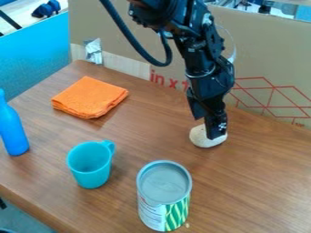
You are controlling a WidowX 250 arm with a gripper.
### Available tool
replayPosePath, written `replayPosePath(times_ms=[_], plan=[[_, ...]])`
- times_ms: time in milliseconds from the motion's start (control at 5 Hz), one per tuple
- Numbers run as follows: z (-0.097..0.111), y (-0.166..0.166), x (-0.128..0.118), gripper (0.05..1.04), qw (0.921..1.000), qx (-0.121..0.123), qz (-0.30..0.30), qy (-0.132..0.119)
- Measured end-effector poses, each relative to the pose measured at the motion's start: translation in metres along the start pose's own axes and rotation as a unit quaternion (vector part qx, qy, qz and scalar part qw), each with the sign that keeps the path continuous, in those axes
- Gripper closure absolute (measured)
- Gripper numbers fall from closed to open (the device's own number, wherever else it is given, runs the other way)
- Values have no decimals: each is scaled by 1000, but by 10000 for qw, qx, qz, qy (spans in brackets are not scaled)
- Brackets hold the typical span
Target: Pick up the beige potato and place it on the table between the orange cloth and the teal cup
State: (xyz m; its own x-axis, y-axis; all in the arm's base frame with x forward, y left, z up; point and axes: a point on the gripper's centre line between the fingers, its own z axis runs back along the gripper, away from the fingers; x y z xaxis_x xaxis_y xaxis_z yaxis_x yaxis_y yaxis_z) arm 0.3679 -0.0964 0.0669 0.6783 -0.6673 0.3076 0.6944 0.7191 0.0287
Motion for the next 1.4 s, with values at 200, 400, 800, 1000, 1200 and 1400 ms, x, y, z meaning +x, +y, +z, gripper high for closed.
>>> replayPosePath(times_ms=[200,400,800,1000,1200,1400], plan=[[-11,0,-2,82,9998,-95,54,138],[-19,6,-8,83,9991,151,207,348],[-30,4,-12,356,9982,219,336,456],[-26,1,-18,416,9985,59,448,293],[4,2,-23,422,9973,149,715,-28],[40,12,-32,422,9912,384,1190,-439]])
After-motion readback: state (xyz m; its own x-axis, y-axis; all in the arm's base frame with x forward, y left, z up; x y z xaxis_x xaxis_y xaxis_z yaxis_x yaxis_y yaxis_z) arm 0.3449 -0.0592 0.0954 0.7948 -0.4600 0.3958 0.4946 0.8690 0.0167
